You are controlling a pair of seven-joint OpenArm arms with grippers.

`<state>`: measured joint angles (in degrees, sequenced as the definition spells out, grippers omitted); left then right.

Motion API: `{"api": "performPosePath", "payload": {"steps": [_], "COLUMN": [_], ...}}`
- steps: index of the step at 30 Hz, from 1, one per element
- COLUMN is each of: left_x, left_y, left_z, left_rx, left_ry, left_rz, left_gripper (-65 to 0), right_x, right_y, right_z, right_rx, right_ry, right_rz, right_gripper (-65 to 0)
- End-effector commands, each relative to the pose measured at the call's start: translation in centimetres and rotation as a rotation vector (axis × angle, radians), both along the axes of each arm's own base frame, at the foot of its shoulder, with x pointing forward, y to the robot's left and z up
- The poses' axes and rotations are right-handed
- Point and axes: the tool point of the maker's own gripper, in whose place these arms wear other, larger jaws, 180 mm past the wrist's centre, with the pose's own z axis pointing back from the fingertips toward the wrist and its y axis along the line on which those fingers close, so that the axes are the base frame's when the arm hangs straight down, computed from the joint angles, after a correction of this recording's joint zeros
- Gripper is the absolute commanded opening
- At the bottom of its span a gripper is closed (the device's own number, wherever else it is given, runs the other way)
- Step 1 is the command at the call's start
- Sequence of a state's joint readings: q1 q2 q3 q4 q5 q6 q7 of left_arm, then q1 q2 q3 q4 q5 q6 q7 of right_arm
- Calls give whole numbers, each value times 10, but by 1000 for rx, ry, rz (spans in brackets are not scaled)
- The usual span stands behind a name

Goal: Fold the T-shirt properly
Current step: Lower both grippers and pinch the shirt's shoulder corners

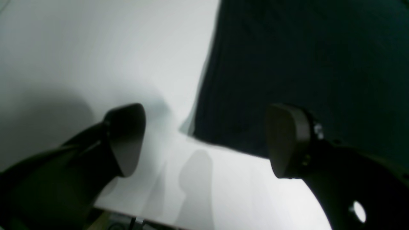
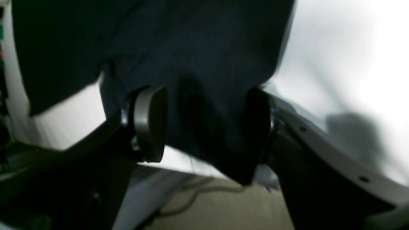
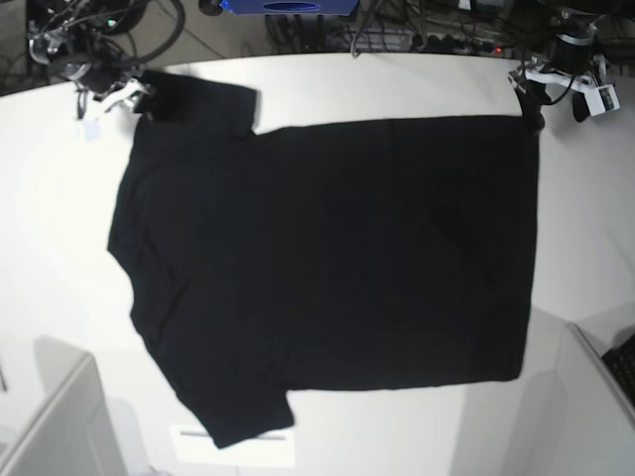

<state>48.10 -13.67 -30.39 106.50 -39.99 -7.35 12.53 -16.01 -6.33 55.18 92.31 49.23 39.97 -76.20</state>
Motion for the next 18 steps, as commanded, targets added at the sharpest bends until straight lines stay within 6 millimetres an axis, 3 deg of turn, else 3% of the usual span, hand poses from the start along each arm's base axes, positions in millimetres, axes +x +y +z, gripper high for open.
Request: {"api": "performPosePath", "payload": {"steps": [1,11,12,16,18], "left_x": [2,3,6,3,7], "left_y": [3,1,0,9,10], "left_z": [8,6,7,-1,-3], "left_rx": [15,0,-21,-158,-194], "left_ry": [-25,-27,-43,-74,-87], "left_rz": [-2,-2,8,104,117], "left_gripper": [-89,-89,-89,-89,-89], "right_x": [-17,-11,-11,-13,-14], "right_y": [-7,-8,-7,1,5], "right_z": [-11,-10,-11,-23,-29], "right_rx": [-42,-44,-40,22,51], "right_ry": [98,84,85,111,123], "right_rz": [39,41,40,27,23], "right_gripper": [-287,-309,-354,-639,-650]}}
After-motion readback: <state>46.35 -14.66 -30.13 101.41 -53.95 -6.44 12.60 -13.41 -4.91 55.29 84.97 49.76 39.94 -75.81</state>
